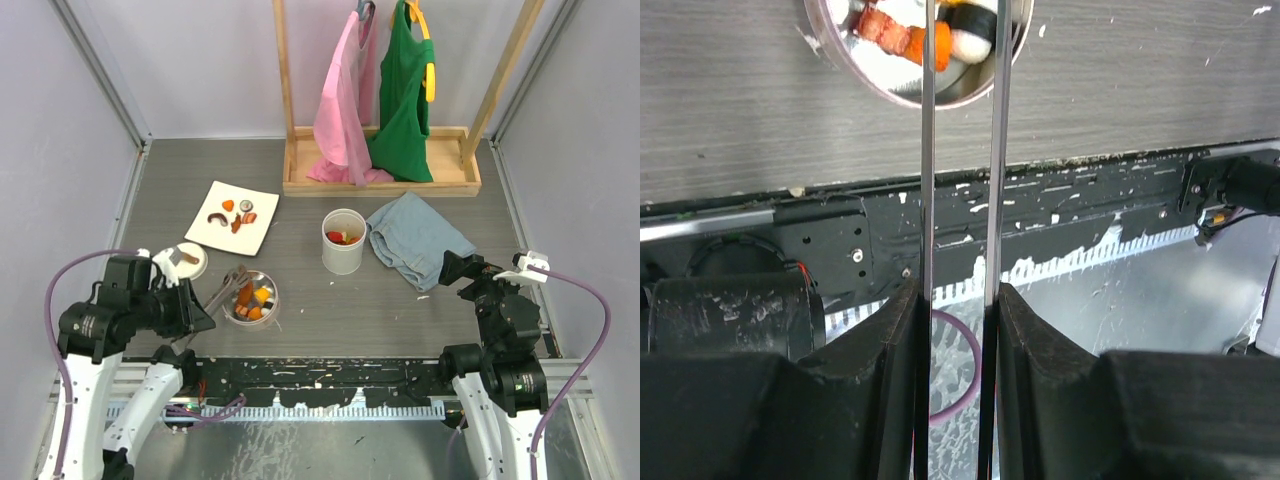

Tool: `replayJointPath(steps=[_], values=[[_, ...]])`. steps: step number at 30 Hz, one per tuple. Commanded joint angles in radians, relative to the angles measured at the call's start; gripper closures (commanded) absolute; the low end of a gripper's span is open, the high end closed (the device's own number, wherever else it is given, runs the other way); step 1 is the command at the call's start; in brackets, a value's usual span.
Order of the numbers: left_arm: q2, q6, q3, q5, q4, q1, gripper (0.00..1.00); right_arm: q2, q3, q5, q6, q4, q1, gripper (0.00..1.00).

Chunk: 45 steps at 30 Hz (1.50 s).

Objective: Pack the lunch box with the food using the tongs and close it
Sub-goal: Place the fake food in the packing box, then pick up the fake food from the plate.

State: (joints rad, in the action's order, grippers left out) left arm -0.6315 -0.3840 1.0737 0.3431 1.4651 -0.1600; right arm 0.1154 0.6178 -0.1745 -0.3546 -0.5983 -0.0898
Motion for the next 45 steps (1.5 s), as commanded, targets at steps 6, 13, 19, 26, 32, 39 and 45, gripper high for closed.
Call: replayJointPath(steps=[6, 13, 19, 26, 32, 39, 45], values=[[0.089, -0.02, -0.053, 0.054, 0.094, -0.019, 0.79, 0.002, 0.01, -0.014, -0.009, 0.046, -0.005, 0.0], [0.074, -0.007, -0.074, 0.029, 0.141, -0.09, 0.76, -0.001, 0.01, -0.014, -0.012, 0.043, -0.005, 0.0], [0.042, -0.01, -0.053, 0.007, 0.144, -0.105, 0.68, 0.0, 0.012, -0.015, -0.011, 0.043, -0.005, 0.0], [0.02, -0.011, -0.027, 0.001, 0.133, -0.105, 0.63, 0.0, 0.01, -0.016, -0.01, 0.042, -0.004, 0.0], [0.005, -0.003, -0.001, 0.005, 0.133, -0.105, 0.59, -0.001, 0.01, -0.014, -0.009, 0.043, -0.005, 0.0], [-0.008, -0.024, 0.069, -0.052, 0.078, -0.105, 0.58, -0.004, 0.01, -0.015, -0.009, 0.043, -0.005, 0.0], [-0.061, -0.037, 0.074, -0.085, -0.037, -0.105, 0.59, -0.001, 0.01, -0.016, -0.008, 0.042, -0.005, 0.0]])
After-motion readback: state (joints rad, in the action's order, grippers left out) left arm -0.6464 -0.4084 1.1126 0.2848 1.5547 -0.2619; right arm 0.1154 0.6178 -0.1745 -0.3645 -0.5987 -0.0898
